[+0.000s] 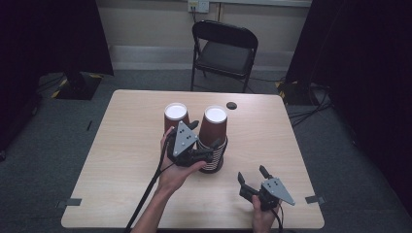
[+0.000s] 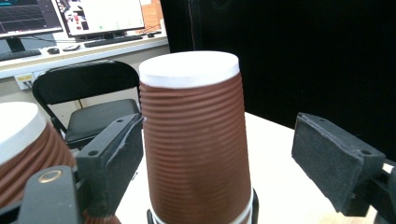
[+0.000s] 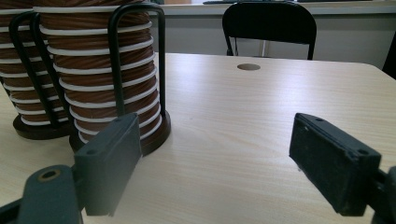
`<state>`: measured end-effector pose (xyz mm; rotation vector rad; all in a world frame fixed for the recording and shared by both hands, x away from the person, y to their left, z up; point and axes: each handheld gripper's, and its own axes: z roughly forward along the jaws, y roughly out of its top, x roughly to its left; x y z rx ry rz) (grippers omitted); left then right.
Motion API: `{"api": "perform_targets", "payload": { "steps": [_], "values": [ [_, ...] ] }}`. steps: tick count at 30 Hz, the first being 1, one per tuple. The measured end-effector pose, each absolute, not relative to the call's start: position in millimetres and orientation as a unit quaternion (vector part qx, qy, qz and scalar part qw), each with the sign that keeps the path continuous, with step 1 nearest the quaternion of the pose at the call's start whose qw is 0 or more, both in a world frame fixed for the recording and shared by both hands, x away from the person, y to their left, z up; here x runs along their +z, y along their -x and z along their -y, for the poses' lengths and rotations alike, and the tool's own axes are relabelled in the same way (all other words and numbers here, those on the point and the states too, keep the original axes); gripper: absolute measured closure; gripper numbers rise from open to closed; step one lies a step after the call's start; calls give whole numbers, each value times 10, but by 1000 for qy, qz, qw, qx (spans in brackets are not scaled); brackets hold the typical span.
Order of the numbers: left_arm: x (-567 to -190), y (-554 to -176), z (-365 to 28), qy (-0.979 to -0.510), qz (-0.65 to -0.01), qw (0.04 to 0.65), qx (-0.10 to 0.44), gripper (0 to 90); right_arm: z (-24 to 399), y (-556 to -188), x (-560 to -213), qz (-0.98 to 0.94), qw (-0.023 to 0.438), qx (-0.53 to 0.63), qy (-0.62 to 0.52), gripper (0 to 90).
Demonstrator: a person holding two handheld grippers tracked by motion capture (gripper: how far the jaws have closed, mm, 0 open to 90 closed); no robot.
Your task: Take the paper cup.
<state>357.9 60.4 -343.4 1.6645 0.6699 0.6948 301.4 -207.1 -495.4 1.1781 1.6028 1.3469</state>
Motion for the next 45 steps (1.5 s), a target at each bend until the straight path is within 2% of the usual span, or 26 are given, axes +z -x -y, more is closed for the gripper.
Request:
{"api": "perform_targets", "payload": {
  "steps": [17,23,45],
  "values": [
    [-3362,-3802,-423,-704,-310,560,308,165,2071,-3013,-4955,-621,361,525,-457,159],
    [-3382,-3879,-373,-703,-323,558,300,159,2071,-3011,-4955,-620,361,525,-457,159],
    [-3528,-4005,-183,-713,-335,519,331,156,2061,-3002,-4956,-621,366,525,-453,160]
  ]
}}
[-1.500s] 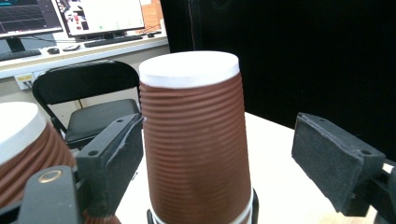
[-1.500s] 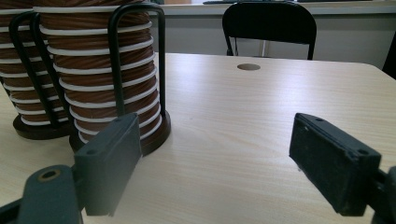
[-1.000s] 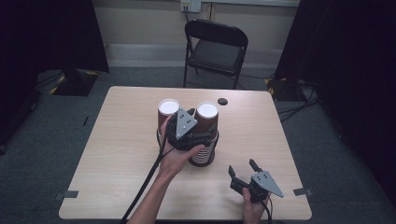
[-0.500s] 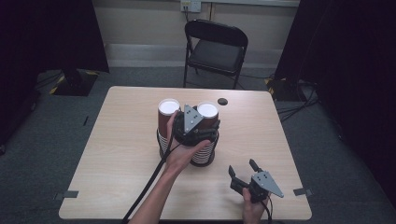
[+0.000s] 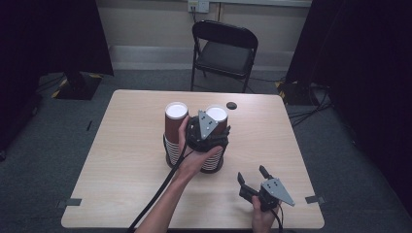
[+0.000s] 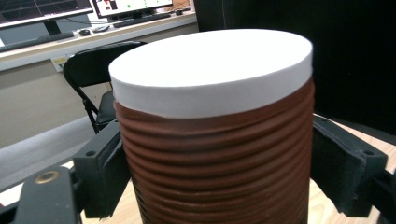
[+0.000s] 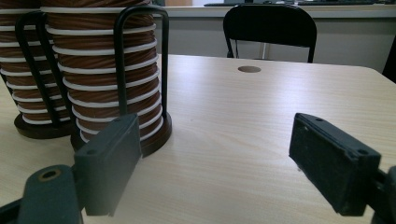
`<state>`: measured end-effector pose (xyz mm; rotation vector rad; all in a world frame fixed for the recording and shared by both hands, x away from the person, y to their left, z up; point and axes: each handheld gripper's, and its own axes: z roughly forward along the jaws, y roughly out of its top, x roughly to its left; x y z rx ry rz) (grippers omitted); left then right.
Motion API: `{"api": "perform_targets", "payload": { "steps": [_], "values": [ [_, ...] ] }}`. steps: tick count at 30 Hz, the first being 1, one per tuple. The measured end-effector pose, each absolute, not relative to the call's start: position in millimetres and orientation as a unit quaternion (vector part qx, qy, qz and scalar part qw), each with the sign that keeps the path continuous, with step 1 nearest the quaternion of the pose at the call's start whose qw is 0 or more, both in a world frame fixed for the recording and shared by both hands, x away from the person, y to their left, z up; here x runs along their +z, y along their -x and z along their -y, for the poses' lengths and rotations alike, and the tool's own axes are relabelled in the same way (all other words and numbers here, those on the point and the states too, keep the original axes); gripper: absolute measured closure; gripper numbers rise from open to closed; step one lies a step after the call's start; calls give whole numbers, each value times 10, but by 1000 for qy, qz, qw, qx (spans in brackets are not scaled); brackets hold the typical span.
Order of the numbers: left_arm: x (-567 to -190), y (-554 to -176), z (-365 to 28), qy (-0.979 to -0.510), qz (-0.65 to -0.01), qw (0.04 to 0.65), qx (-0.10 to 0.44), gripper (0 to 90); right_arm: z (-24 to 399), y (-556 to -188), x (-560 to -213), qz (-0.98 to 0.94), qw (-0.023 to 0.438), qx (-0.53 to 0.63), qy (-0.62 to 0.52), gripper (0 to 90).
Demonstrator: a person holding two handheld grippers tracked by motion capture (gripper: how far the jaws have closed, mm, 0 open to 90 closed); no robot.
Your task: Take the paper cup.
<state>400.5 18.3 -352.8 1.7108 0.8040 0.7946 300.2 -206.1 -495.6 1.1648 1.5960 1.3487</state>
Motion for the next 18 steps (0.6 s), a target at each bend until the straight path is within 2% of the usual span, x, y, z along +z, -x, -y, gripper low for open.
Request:
{"api": "perform_targets", "payload": {
  "steps": [18],
  "values": [
    [-3446,-4036,-221,-710,-343,532,308,183,2062,-3002,-4957,-620,366,526,-453,160]
  ]
}}
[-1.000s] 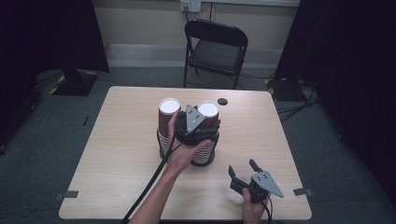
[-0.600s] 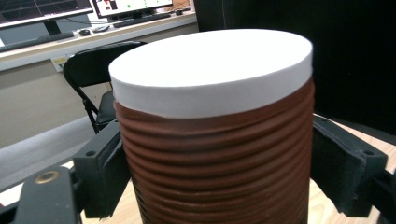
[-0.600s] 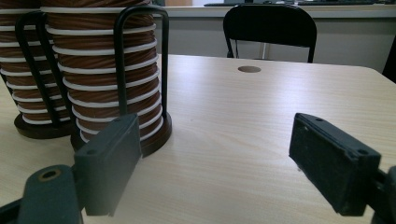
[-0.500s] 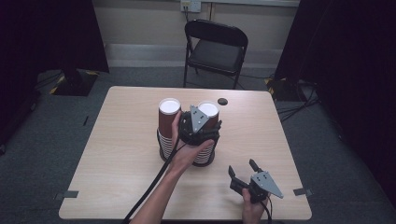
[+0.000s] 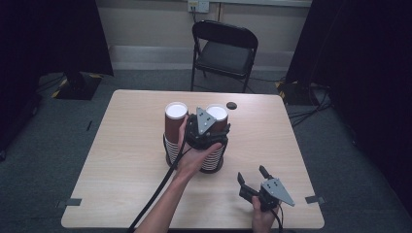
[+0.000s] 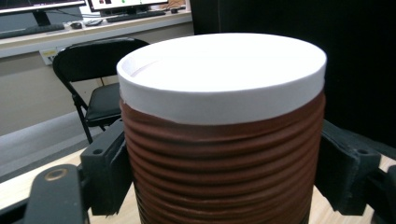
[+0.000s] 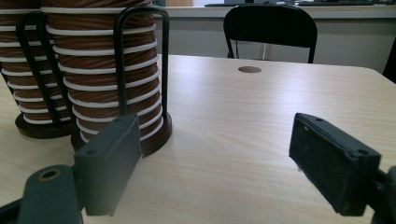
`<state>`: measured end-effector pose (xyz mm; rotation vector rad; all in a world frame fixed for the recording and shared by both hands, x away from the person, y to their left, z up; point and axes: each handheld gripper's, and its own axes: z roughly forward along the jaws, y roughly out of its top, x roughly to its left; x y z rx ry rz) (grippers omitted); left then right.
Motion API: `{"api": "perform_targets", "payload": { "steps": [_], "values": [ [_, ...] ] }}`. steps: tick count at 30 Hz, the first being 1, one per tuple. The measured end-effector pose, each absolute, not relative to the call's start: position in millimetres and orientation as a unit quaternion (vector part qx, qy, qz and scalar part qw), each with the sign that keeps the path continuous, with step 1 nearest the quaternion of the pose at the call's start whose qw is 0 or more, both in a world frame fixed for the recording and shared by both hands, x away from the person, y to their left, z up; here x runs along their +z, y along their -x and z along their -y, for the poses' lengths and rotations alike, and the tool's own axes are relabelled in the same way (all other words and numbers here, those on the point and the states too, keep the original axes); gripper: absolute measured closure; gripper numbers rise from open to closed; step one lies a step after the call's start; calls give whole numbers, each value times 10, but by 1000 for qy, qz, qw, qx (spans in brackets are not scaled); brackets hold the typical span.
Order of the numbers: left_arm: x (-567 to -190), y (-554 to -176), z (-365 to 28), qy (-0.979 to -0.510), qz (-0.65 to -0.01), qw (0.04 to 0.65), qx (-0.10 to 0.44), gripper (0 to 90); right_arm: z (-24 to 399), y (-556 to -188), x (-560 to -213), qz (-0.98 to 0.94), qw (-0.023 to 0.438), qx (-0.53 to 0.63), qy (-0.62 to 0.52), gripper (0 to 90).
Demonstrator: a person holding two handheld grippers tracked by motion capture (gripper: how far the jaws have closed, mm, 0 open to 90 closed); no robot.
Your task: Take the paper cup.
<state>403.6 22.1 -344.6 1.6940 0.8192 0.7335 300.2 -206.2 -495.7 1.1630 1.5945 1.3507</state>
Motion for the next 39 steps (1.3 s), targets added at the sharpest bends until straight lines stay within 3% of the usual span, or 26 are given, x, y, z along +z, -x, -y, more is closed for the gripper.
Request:
{"api": "perform_targets", "payload": {
  "steps": [26,39],
  "values": [
    [-3165,-3976,-339,-681,-323,580,309,184,2062,-3001,-4956,-621,366,525,-452,160],
    [-3078,-3989,-482,-662,-334,610,279,184,2063,-3000,-4956,-621,366,526,-451,157]
  ]
}}
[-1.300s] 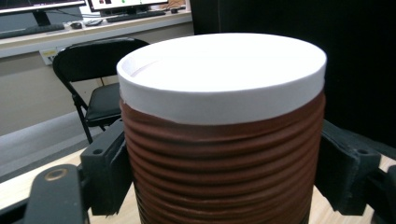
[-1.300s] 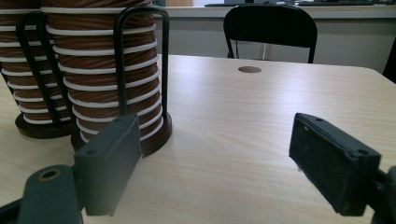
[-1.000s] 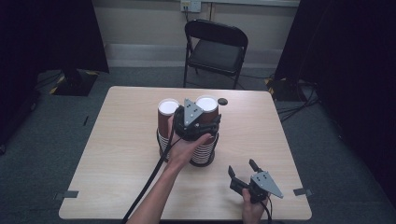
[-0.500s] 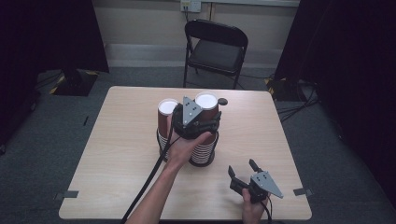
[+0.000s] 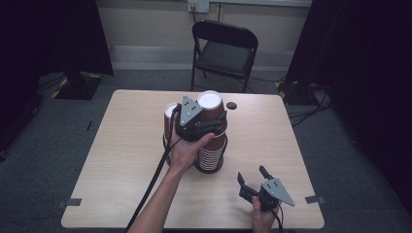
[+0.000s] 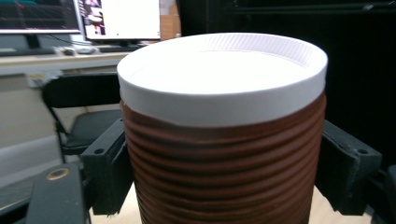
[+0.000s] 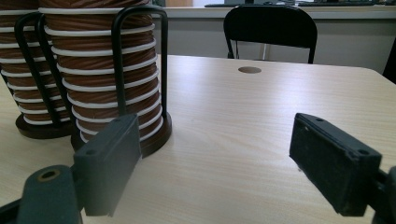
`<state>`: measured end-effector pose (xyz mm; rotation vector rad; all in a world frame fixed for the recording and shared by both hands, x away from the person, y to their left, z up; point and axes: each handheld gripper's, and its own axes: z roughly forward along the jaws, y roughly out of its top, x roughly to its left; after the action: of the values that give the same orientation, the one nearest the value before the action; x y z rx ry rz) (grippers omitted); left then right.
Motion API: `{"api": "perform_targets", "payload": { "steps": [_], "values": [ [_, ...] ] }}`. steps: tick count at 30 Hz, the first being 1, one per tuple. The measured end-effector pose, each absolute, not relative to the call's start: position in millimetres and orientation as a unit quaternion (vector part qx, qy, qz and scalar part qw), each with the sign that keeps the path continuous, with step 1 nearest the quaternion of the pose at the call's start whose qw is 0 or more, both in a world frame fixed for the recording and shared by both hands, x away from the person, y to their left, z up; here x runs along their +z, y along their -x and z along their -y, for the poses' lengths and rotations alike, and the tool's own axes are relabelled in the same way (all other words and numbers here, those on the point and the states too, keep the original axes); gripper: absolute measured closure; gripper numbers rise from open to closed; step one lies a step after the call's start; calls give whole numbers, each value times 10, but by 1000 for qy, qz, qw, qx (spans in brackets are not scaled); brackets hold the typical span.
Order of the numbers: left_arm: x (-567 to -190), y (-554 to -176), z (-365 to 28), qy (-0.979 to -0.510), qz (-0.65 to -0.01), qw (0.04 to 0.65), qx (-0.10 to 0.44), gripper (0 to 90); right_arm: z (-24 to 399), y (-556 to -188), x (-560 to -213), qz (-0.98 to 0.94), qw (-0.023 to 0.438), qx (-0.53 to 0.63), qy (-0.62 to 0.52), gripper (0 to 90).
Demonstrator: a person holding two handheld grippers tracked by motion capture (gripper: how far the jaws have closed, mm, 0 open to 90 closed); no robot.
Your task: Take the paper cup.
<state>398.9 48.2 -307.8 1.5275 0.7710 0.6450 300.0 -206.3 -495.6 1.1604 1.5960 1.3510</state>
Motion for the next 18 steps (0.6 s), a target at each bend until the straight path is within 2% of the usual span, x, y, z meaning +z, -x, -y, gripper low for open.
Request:
{"api": "perform_targets", "payload": {
  "steps": [18],
  "values": [
    [-2970,-3931,-601,-635,-340,640,267,185,2061,-2999,-4957,-621,367,526,-451,157]
  ]
}}
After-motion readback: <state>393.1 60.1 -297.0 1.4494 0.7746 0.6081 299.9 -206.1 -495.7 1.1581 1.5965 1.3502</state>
